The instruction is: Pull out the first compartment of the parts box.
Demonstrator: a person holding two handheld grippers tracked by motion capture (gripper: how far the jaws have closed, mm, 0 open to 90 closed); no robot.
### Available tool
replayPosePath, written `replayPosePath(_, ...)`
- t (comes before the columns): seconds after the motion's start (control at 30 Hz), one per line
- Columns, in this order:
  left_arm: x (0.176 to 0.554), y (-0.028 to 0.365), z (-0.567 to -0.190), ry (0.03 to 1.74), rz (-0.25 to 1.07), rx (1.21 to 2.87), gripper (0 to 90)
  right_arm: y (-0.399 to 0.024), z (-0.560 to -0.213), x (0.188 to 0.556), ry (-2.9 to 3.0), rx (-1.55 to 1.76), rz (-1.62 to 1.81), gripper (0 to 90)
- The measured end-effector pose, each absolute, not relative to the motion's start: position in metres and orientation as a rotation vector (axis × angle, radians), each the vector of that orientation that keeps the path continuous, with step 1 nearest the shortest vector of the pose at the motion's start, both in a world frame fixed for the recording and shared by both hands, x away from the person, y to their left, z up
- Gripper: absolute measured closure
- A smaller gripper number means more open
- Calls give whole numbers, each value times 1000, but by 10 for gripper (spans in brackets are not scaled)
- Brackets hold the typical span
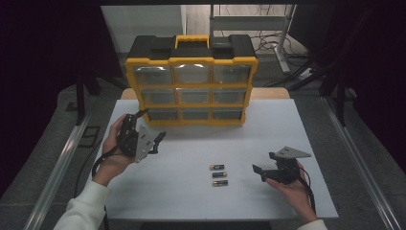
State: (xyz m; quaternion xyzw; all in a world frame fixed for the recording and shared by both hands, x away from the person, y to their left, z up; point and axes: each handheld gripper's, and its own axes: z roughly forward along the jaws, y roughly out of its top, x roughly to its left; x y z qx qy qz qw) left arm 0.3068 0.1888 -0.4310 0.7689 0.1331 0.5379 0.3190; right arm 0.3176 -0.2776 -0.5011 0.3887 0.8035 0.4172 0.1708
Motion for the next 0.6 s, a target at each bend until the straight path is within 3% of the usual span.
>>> replayPosePath(0.6,317,190,-411,346,1432,2003,109,-277,-502,318,2286,1109,1177,134)
